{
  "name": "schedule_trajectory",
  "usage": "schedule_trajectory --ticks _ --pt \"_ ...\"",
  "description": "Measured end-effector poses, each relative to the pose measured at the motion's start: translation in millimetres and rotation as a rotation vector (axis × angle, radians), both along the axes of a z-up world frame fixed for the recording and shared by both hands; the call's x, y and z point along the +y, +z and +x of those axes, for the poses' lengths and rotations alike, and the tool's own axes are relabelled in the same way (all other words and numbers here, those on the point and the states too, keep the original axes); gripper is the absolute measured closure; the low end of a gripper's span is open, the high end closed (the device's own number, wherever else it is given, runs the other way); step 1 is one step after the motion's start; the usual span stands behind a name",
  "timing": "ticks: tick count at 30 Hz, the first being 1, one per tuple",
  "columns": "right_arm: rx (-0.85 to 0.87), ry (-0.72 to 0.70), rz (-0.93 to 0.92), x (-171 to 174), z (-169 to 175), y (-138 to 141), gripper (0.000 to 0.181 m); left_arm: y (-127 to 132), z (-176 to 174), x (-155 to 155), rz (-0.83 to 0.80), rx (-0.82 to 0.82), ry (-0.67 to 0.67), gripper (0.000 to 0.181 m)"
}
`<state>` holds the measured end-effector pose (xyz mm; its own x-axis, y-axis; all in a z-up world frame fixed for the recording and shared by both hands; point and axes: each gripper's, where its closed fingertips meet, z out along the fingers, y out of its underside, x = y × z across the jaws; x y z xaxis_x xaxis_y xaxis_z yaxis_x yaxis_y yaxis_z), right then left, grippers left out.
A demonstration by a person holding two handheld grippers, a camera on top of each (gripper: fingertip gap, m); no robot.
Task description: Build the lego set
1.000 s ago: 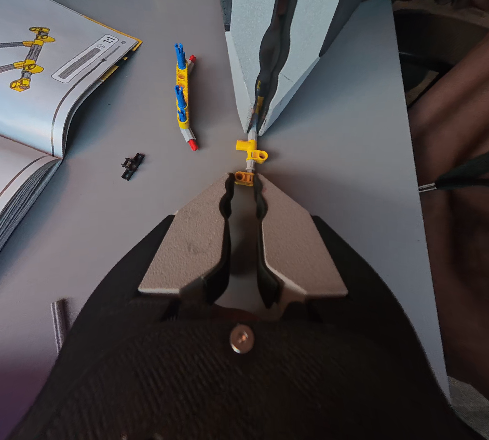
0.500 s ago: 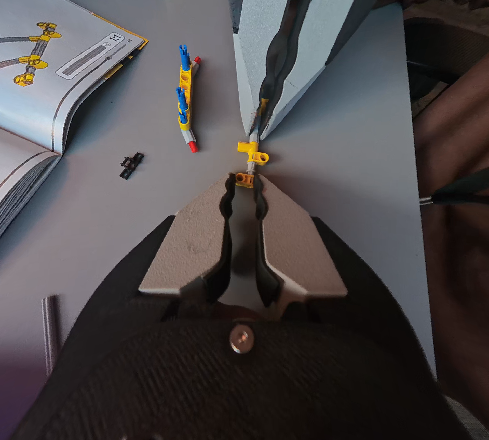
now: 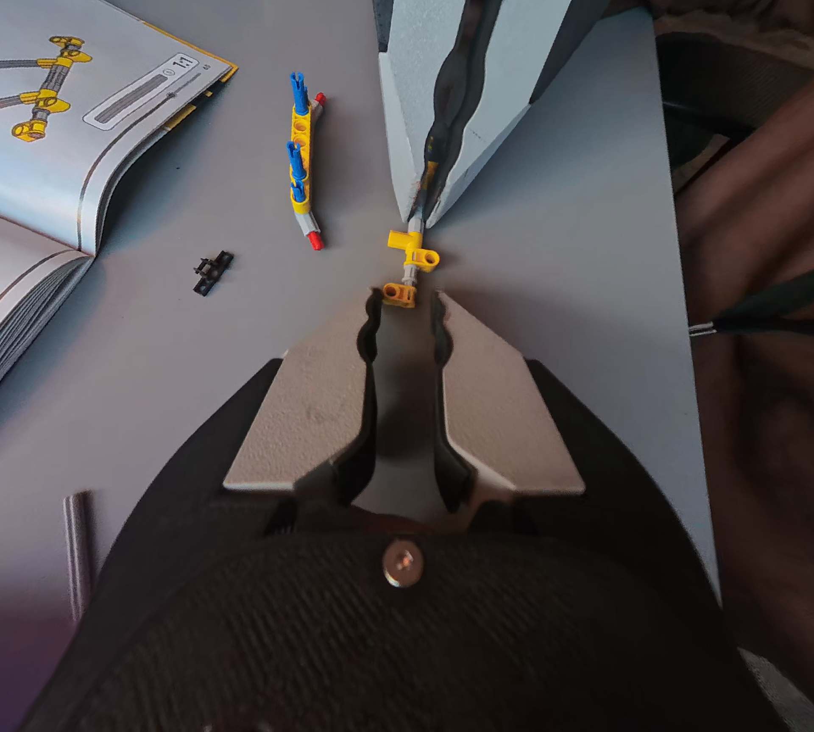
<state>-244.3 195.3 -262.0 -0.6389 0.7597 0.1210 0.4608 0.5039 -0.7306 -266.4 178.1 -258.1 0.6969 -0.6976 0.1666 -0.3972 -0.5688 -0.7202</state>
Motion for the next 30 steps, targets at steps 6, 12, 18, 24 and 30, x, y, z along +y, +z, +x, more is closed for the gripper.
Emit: schedule_trajectory --ticks 6,12,18,24,30 --pt "-0.001 0.010 -0.004 -1.2 0.8 0.0 0.178 -0.9 -5.7 0.6 0.027 0.037 -0.014 0.166" --pt "-0.007 0.012 -0.012 -1.3 1.0 -0.1 0.178 -1.3 -5.1 -2.1 0.024 0.034 -0.046 0.170" --pt "-0.008 0.017 -0.015 -2.0 1.5 -0.1 0.178 -2.1 -9.9 0.3 0.030 0.047 -0.040 0.181" --pt "-0.008 0.017 -0.015 -2.0 1.7 -0.1 0.178 -1.8 -9.3 -3.7 0.019 0.034 -0.035 0.179" --pt "-0.008 0.018 -0.015 -1.9 1.8 -0.1 0.178 -1.7 -6.9 -4.2 0.019 0.033 -0.032 0.178"
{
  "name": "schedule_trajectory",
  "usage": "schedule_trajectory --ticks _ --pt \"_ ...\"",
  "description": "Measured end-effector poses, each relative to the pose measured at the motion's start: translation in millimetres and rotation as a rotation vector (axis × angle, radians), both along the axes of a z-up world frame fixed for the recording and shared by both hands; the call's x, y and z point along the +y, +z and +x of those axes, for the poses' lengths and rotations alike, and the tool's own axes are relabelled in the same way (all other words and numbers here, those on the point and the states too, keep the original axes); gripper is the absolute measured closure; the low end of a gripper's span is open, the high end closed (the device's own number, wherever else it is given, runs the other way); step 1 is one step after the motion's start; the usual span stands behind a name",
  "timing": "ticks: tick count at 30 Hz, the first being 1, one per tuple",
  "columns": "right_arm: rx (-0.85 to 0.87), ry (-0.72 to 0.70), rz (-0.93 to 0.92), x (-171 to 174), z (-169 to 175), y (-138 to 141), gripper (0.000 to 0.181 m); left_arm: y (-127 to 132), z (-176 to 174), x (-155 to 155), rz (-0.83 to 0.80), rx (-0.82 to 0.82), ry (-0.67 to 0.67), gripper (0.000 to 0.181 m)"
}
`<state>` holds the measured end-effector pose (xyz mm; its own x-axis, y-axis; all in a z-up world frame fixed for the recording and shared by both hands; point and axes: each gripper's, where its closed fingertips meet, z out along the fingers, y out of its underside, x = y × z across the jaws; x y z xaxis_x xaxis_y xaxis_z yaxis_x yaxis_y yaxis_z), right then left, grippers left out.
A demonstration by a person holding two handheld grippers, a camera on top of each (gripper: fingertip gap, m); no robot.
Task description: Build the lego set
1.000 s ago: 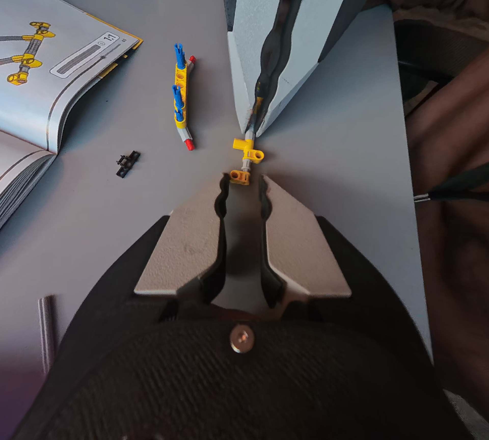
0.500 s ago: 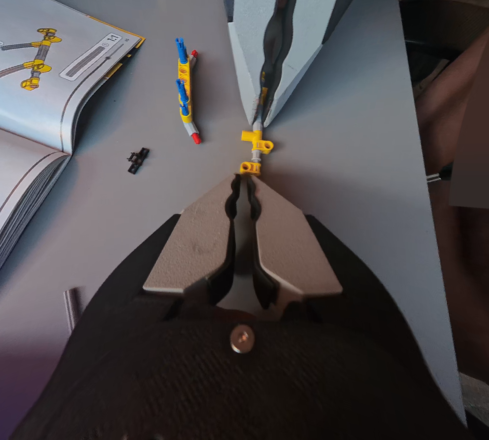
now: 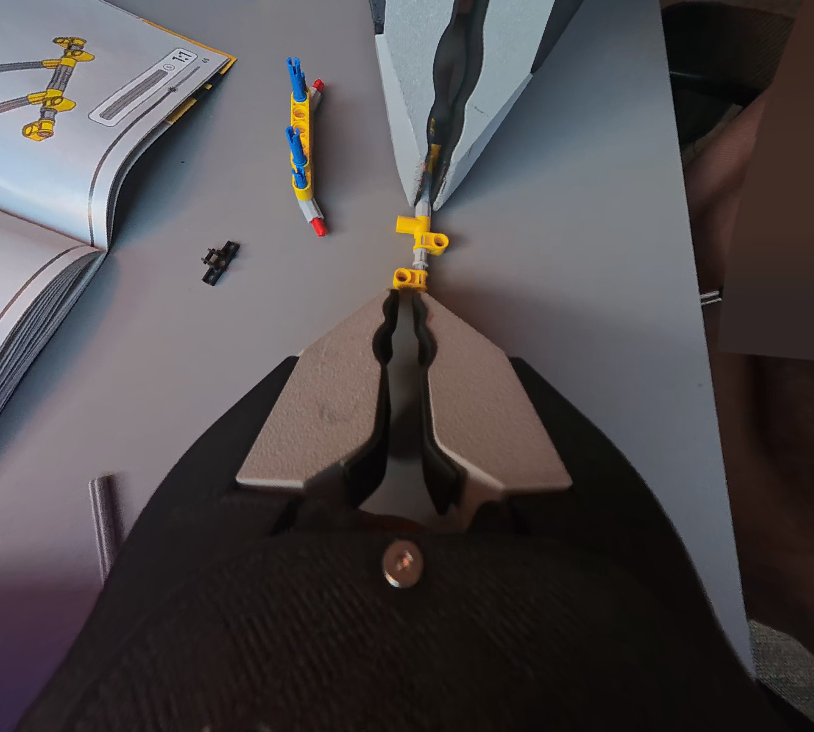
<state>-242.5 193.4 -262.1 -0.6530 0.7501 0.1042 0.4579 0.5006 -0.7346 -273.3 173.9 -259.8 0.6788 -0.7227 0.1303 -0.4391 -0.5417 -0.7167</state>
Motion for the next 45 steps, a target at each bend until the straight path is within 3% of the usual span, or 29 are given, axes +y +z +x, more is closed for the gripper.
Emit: schedule_trajectory --ticks 23,45 --pt "-0.006 0.007 -0.003 -0.9 0.9 -0.1 0.178 0.2 5.4 -1.5 -0.006 0.001 -0.003 0.178" --pt "0.000 -0.019 0.019 0.5 0.8 0.3 0.178 0.4 7.1 2.3 -0.049 0.015 0.144 0.180"
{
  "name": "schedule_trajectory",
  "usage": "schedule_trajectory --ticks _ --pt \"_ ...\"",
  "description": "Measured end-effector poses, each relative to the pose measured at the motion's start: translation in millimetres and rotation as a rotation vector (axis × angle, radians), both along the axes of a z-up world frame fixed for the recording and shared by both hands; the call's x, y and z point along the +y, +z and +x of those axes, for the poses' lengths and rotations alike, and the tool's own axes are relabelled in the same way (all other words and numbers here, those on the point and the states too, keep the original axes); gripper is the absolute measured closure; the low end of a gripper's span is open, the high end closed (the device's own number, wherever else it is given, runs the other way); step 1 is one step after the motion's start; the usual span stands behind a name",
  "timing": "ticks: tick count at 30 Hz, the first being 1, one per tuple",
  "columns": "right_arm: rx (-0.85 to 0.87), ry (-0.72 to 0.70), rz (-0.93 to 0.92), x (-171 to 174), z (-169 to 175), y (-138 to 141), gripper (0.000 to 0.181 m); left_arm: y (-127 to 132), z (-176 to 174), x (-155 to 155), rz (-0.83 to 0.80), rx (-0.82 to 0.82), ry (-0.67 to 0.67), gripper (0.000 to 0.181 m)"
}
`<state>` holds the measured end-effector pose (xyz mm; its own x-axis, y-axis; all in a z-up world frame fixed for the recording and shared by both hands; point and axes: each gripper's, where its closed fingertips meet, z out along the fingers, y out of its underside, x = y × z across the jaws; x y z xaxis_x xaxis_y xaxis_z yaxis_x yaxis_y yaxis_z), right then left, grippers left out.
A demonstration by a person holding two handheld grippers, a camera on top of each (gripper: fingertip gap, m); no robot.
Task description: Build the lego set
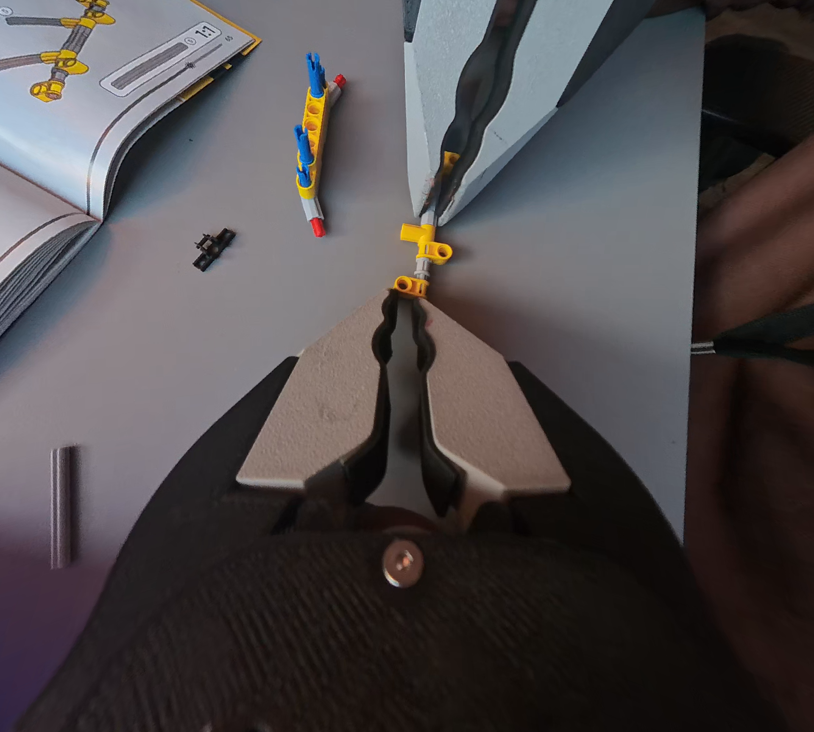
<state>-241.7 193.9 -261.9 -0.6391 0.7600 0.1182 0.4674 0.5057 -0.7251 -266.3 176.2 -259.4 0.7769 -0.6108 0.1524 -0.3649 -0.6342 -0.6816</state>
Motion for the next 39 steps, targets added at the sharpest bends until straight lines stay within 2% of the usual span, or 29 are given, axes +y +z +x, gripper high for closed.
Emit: schedule_trajectory --ticks 10,16,19,24,31,36,39 --pt "0.003 -0.007 0.005 2.6 1.0 0.1 0.178 -0.3 4.6 5.2 -0.005 0.046 -0.012 0.181" --pt "-0.003 -0.005 -0.019 2.8 0.2 0.1 0.178 -0.9 0.9 5.1 0.018 -0.009 0.013 0.180" --pt "0.002 0.006 -0.018 1.0 -0.2 -0.1 0.178 -0.2 -3.7 4.2 0.053 0.022 0.003 0.170" --pt "0.006 0.012 -0.012 0.4 0.5 -0.1 0.178 2.3 -0.6 -0.5 0.043 -0.018 -0.042 0.153" --pt "0.019 0.010 0.003 1.2 -0.2 0.5 0.178 2.1 2.0 6.2 0.049 -0.038 -0.046 0.155" --pt "0.061 -0.015 -0.046 8.2 2.5 15.4 0.158 1.7 1.3 6.0 0.059 -0.024 -0.047 0.159" --pt "0.103 -0.028 -0.098 17.2 10.8 31.5 0.157 2.2 -3.1 6.4 0.052 -0.037 -0.025 0.156"
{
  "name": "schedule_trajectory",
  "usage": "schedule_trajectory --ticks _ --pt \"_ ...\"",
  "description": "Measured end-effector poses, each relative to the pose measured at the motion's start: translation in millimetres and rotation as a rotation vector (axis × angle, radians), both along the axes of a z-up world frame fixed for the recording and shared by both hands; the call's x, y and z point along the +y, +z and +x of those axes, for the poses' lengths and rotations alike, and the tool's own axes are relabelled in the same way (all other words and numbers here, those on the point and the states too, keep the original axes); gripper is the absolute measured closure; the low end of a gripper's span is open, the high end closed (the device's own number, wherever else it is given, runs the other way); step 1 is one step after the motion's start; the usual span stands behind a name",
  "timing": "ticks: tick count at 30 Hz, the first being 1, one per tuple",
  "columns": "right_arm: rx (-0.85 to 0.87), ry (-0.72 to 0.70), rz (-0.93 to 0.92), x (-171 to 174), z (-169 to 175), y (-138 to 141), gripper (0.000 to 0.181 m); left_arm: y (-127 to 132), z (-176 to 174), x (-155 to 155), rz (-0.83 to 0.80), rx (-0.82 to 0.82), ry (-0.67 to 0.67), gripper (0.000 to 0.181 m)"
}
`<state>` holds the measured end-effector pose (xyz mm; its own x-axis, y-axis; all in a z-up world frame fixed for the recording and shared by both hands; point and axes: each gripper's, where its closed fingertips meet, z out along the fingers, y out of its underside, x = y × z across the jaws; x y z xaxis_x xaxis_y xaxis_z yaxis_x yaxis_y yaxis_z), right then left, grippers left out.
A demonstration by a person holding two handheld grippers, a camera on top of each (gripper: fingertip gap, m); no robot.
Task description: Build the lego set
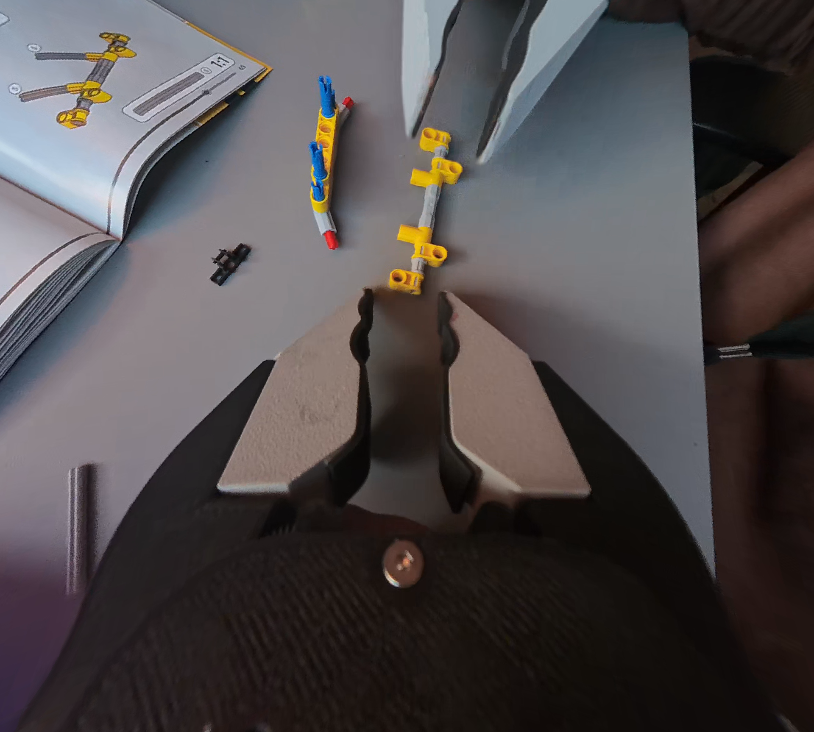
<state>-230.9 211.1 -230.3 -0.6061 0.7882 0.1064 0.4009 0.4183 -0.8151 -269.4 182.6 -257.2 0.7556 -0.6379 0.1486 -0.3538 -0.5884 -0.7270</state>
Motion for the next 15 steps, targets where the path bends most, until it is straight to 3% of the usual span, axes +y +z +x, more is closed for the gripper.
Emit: schedule_trajectory --ticks 3,7,15 --pt "0.010 -0.039 0.009 18.2 10.4 4.9 0.158 2.4 -3.9 0.3 0.002 -0.023 0.019 0.155" --pt "-0.077 -0.077 -0.018 37.9 26.6 -8.9 0.158 7.2 -8.9 2.7 -0.003 -0.079 0.050 0.153" --pt "-0.128 -0.059 0.012 31.5 28.3 -25.4 0.156 1.9 -9.6 2.2 -0.032 -0.062 0.052 0.151"
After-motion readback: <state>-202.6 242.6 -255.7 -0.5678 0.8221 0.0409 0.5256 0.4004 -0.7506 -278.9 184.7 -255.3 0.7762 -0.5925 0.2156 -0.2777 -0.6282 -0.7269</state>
